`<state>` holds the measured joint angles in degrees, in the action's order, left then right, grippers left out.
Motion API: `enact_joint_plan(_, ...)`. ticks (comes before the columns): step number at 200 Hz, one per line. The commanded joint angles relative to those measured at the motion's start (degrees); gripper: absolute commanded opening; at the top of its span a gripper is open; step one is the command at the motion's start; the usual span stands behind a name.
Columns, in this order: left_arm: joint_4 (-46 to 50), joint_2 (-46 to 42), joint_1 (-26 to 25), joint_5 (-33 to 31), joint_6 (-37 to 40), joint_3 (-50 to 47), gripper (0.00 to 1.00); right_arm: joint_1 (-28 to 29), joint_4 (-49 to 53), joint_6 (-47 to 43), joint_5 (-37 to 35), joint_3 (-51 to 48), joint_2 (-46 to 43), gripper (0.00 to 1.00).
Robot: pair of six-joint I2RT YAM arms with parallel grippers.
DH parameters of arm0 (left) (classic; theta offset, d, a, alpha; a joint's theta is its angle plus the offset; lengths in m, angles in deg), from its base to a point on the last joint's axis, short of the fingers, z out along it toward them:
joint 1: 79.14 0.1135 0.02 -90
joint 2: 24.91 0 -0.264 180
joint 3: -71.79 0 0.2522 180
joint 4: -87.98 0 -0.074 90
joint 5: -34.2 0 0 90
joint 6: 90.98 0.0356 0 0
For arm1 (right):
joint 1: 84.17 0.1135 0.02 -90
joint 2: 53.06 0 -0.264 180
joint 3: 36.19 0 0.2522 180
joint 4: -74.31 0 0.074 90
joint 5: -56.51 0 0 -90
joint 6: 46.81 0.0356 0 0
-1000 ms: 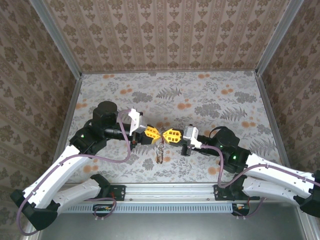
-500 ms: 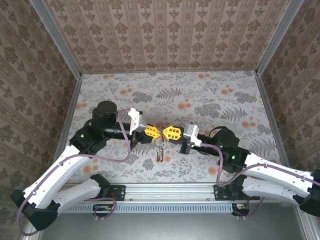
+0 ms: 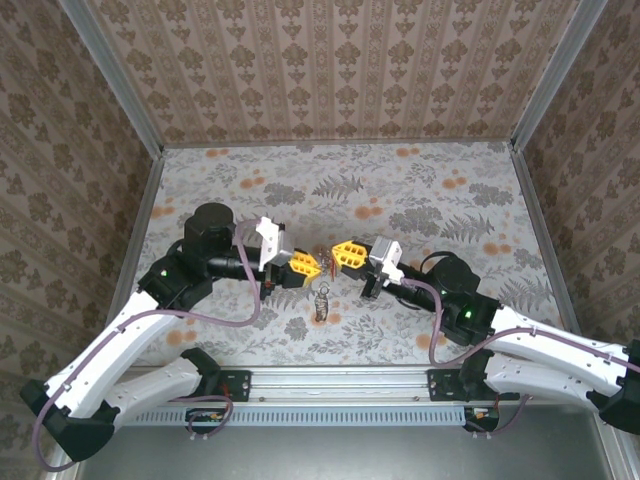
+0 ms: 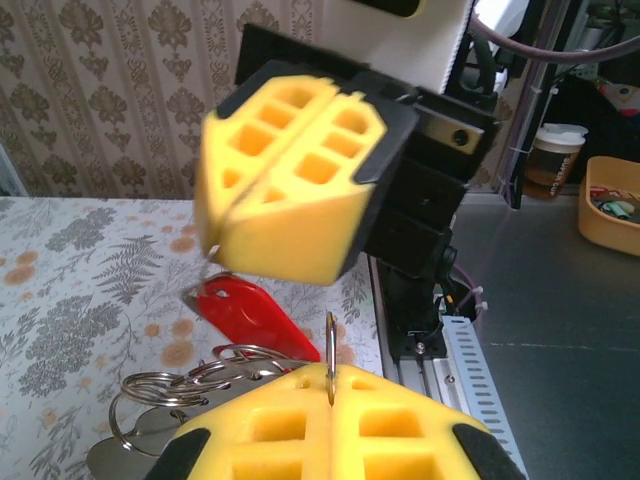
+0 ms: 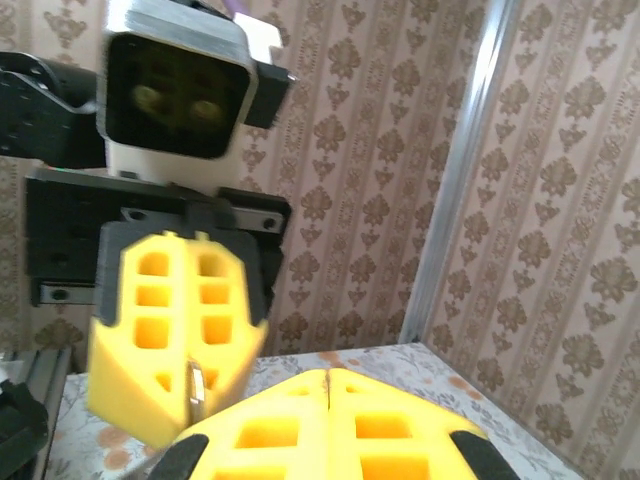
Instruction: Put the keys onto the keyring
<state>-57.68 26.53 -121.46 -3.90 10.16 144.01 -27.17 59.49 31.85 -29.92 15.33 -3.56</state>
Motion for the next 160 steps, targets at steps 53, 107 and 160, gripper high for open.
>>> enact_joint_plan(53,-1.1,-1.9,-0.1,1.6,-0.1,-0.4,0.00,-0.1,1.9,1.1,1.1,0.2,-3.2,0.00)
enact_joint_plan(107,-2.2,-1.3,0.0,3.2,-1.0,-0.6,0.00,0.3,2.8,0.4,11.0,-0.7,-5.0,0.00)
enact_joint_plan(160,-3.5,-1.6,0.3,5.0,-2.3,-1.2,0.00,1.3,-2.0,0.9,11.2,-1.4,-1.8,0.00)
